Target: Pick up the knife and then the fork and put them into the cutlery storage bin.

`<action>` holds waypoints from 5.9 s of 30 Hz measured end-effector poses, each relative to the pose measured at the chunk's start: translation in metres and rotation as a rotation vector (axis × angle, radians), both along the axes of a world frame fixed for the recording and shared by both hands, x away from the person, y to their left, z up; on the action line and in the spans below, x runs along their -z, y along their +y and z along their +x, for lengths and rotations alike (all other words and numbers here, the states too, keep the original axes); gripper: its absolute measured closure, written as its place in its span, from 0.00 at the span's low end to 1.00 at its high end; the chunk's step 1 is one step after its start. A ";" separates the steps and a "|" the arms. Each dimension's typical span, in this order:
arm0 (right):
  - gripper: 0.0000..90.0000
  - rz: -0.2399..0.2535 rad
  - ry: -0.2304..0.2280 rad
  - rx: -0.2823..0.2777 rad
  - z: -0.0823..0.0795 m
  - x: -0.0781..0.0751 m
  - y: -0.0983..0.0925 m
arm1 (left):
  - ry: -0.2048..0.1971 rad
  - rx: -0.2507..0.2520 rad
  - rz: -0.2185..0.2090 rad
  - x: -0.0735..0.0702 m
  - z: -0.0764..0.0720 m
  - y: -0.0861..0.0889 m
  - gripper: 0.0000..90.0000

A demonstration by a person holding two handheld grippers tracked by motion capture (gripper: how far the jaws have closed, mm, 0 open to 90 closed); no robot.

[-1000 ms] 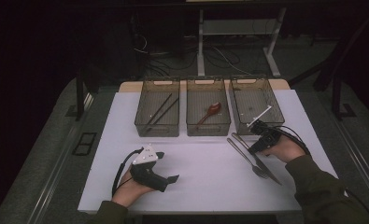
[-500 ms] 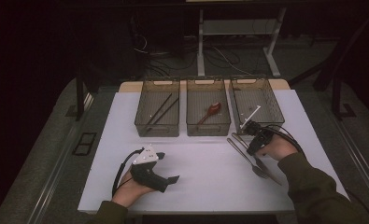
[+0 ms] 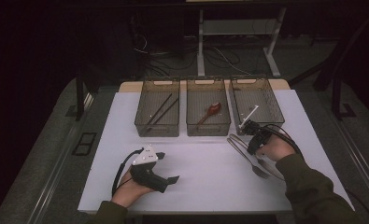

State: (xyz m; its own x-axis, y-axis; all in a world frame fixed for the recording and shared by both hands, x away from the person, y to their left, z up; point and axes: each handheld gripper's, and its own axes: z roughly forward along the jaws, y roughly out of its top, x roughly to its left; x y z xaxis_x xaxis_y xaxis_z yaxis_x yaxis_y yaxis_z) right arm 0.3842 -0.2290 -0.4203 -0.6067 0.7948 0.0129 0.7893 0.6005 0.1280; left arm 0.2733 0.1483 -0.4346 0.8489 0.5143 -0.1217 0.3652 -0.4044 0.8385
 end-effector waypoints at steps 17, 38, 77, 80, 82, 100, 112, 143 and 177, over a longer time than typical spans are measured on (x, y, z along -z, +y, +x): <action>0.88 0.175 -0.144 0.017 -0.028 -0.025 -0.038 | -0.010 -0.001 -0.003 0.000 0.000 0.001 0.00; 0.88 0.418 -0.391 0.050 -0.045 -0.053 -0.075 | -0.027 -0.013 -0.023 -0.001 0.001 0.005 0.00; 0.88 0.515 -0.681 0.158 0.057 -0.129 -0.092 | -0.037 -0.023 -0.011 -0.001 0.002 0.009 0.00; 0.88 0.509 -0.689 0.174 0.067 -0.124 -0.091 | -0.037 -0.025 -0.005 0.000 0.002 0.008 0.00; 0.88 0.502 -0.690 0.176 0.074 -0.119 -0.092 | -0.037 -0.023 -0.003 -0.001 0.001 0.008 0.00; 0.88 0.420 -0.609 0.198 0.092 -0.074 -0.096 | -0.037 -0.024 -0.001 -0.001 0.001 0.010 0.00; 0.88 0.377 -0.515 0.199 0.097 -0.058 -0.093 | -0.039 -0.023 -0.004 -0.001 0.000 0.010 0.00; 0.58 0.482 -0.496 0.165 0.087 -0.064 -0.082 | -0.042 -0.025 -0.007 -0.002 0.000 0.010 0.00; 0.52 0.389 -0.309 0.002 -0.032 -0.051 -0.057 | -0.041 -0.037 0.006 0.000 0.001 0.014 0.00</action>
